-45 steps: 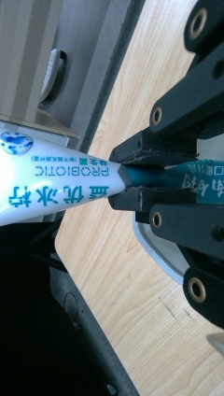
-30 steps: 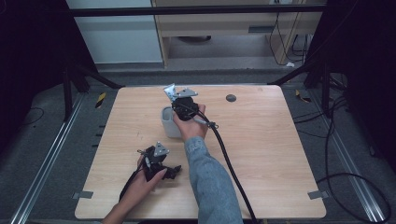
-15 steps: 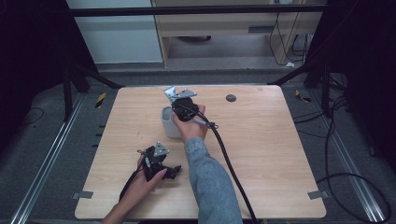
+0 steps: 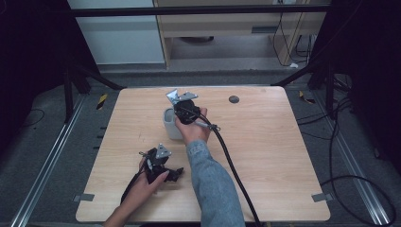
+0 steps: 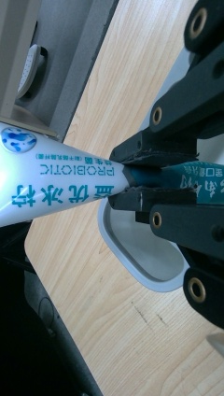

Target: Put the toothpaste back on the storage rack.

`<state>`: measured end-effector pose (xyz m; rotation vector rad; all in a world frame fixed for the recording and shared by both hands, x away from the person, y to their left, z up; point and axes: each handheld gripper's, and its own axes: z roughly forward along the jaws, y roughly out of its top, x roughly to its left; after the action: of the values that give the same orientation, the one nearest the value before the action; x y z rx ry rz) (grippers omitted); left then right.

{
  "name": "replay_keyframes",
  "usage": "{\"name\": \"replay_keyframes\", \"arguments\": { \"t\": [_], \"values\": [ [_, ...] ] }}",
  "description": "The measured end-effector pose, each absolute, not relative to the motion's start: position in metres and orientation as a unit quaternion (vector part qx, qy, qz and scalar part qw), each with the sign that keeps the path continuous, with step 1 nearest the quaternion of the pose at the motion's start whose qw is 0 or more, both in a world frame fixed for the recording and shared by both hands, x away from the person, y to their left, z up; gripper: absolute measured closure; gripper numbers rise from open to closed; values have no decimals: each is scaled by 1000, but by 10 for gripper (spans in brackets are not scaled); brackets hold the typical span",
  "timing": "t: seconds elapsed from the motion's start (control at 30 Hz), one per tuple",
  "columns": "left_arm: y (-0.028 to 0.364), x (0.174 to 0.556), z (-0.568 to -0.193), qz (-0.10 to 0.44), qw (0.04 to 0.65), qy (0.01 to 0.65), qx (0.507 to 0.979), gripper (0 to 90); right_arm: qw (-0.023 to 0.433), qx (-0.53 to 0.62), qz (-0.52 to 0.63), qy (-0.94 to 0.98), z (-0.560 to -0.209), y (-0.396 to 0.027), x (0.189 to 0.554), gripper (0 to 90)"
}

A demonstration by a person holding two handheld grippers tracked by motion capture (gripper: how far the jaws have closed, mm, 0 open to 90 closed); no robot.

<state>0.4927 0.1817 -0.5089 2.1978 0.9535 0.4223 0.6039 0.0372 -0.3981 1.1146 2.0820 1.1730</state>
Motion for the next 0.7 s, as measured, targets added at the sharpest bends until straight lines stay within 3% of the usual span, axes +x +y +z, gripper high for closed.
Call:
{"name": "replay_keyframes", "arguments": {
  "t": [0.7],
  "values": [
    [182,493,-509,163,347,368,847,0,238,418,421,769,-407,30,603,788]
  ]
}}
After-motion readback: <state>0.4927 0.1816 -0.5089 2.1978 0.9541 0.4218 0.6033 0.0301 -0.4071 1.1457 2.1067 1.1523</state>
